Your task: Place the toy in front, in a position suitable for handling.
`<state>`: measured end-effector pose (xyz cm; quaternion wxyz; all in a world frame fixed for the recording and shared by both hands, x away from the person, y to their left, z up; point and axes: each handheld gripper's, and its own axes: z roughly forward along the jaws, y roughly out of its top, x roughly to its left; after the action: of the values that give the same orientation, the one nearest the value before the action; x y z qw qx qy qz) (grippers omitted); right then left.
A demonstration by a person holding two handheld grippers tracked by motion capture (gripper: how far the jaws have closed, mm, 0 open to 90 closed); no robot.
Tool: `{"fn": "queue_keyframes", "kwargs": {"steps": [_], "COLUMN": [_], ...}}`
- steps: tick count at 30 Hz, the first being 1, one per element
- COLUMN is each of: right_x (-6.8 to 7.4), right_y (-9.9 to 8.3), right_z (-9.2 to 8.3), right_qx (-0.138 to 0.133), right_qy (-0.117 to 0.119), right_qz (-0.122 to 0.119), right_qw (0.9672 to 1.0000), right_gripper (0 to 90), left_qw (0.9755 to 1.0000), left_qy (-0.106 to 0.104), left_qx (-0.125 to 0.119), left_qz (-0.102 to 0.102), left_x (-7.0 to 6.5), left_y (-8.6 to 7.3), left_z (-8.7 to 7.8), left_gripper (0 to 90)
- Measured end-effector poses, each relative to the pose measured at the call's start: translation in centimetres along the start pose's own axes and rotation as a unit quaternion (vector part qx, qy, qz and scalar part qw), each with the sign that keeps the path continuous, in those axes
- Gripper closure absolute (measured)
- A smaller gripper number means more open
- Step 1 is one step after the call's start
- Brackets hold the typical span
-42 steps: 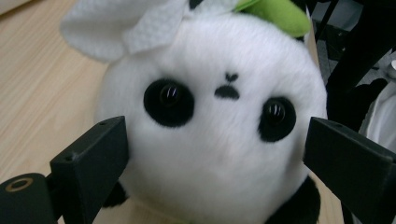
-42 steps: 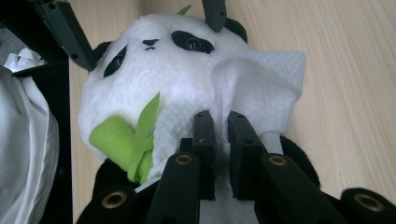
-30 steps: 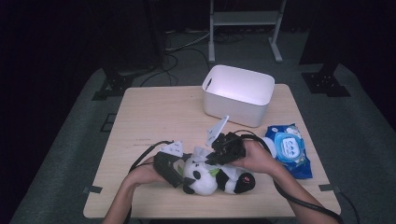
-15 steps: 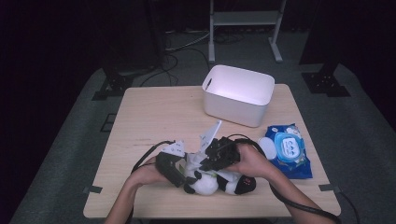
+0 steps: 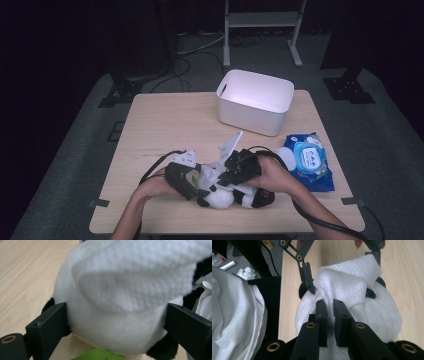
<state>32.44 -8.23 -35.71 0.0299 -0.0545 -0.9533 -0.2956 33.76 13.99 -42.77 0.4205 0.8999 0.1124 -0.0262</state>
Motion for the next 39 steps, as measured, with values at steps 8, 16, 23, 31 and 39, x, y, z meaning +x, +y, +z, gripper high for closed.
{"fn": "queue_keyframes", "kwargs": {"steps": [8,16,23,31,39], "right_x": [-0.3,-0.5,0.2,0.8,-0.6], "right_y": [-1.6,-1.9,-0.4,1.4,1.2], "right_z": [-1.0,-1.4,-1.3,1.2,-0.1], "right_qx": [-0.003,-0.002,-0.009,0.011,-0.003], "right_qy": [-0.007,-0.014,-0.011,0.009,-0.027], "right_qz": [0.018,0.022,0.003,-0.023,-0.001], "right_qw": [0.9998,0.9997,0.9999,0.9996,0.9996], "right_gripper": [82.2,82.2,82.1,82.1,82.1], "left_qw": [0.9999,0.9994,0.9994,0.9995,0.9995], "left_qy": [-0.013,-0.024,-0.026,-0.024,-0.022], "left_qx": [0.008,0.015,0.006,0.008,0.007], "left_qz": [-0.007,-0.022,-0.022,-0.019,-0.021], "left_x": [0.2,0.8,0.9,0.8,0.8], "left_y": [-0.4,-1.3,-1.3,-1.3,-1.2], "left_z": [0.0,0.7,0.7,0.7,0.8], "left_gripper": [5.4,6.1,8.2,8.1,8.0]}}
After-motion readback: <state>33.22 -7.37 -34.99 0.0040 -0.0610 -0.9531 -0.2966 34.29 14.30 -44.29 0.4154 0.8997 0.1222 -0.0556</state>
